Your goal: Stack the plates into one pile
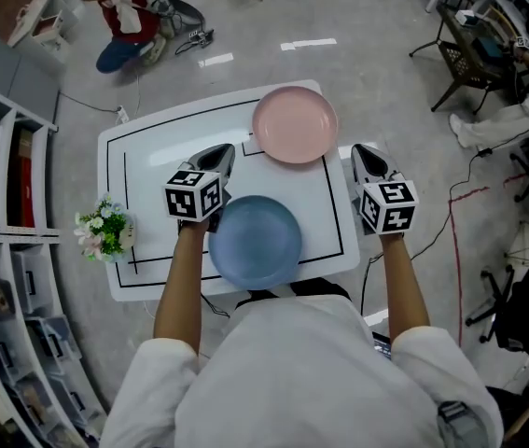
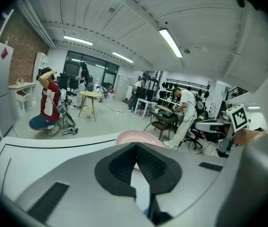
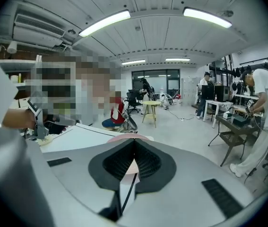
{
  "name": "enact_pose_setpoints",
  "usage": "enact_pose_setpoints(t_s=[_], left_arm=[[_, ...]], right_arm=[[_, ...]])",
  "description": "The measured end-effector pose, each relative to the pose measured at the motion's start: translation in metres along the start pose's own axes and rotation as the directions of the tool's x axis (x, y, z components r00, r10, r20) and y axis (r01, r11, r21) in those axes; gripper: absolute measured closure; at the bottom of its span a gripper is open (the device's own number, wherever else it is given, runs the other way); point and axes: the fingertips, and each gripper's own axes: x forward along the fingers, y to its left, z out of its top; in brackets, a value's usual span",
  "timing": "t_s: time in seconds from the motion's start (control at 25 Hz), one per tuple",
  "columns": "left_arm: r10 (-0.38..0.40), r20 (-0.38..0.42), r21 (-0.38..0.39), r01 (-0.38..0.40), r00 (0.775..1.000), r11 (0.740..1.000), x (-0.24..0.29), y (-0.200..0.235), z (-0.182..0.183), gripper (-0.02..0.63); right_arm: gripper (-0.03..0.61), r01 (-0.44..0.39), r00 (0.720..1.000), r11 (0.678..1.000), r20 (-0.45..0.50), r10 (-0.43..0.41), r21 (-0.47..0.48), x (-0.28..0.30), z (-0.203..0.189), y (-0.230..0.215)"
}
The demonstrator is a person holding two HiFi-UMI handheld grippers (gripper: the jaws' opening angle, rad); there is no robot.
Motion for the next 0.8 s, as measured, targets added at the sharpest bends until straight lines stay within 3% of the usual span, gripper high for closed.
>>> enact_pose_setpoints(t_s=[0.36,0.44,0.52,0.68,0.8], left_arm=[[0.084,-0.115,-0.036,-0.089,0.99,0.995,0.109,0.016,-0.014,0.594],[0.094,-0.141,-0.077,-0.106,0.985,0.991,0.126,0.027,-0.022,0.555],[0.104,-0.173,-0.11,-0.124,0.979,0.986,0.142,0.036,-0.034,0.479],[0.126,-0.251,-0.096,-0.154,0.96,0.983,0.162,0.046,-0.061,0.452],[0.121,-0.266,-0.15,-0.165,0.956,0.975,0.171,0.049,-0.072,0.439]], right_arm=[[0.563,-0.091,0.993,0.994,-0.077,0.095,0.053,0.101,-0.016,-0.069],[0.546,-0.124,0.984,0.99,-0.116,0.131,0.068,0.126,-0.027,-0.076],[0.504,-0.16,0.971,0.984,-0.164,0.171,0.079,0.149,-0.041,-0.08],[0.403,-0.168,0.952,0.98,-0.24,0.189,0.106,0.181,-0.075,-0.085],[0.37,-0.206,0.925,0.966,-0.289,0.245,0.159,0.194,-0.1,-0.081]])
